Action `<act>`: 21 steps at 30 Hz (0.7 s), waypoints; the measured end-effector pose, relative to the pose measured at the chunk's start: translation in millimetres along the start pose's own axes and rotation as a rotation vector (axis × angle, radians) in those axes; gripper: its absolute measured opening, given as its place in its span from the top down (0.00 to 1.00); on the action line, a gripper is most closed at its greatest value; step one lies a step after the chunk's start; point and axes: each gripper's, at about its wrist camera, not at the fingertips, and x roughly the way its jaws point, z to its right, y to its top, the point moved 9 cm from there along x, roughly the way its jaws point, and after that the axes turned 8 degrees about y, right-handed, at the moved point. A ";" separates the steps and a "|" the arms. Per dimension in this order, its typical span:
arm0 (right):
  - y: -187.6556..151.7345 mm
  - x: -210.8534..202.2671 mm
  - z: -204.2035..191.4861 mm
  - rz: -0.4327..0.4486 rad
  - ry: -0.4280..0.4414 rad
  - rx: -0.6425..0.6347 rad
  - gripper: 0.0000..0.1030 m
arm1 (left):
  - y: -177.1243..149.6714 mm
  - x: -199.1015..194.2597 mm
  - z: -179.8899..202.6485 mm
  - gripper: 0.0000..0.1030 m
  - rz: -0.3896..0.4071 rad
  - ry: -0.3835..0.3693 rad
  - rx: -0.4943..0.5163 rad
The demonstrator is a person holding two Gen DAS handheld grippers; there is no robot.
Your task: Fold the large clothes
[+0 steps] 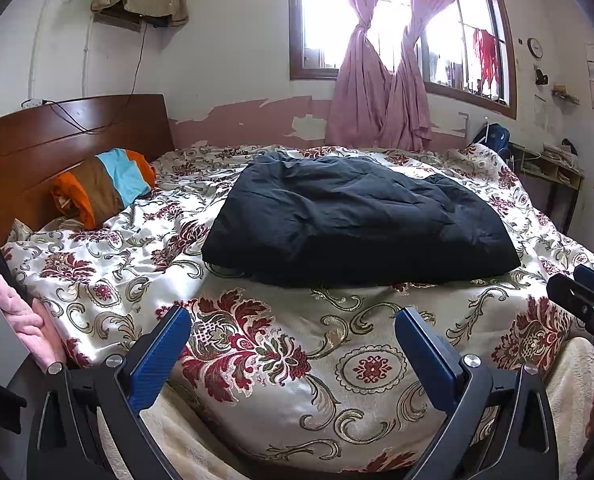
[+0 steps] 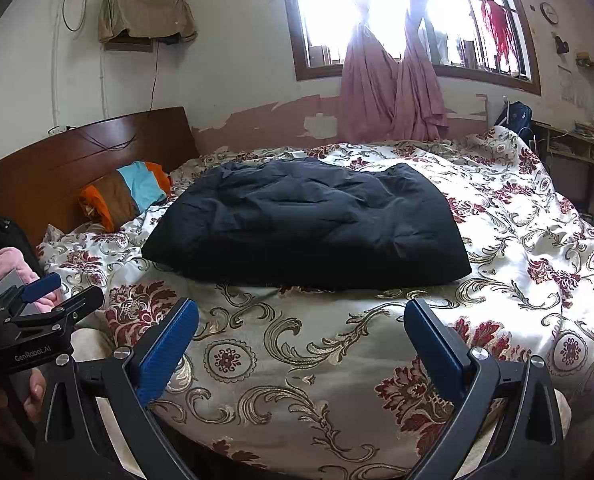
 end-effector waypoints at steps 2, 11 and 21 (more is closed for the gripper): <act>-0.2 -0.2 0.0 -0.001 0.000 0.000 0.02 | -0.4 -0.3 0.1 0.00 -0.001 0.000 -0.001; -0.5 -0.5 -0.4 -0.001 0.000 0.001 0.02 | -0.7 -0.7 0.7 0.00 0.000 0.001 -0.001; -2.1 -0.2 -1.8 -0.003 0.004 0.002 0.02 | -1.1 -0.8 0.4 0.00 -0.001 0.001 -0.001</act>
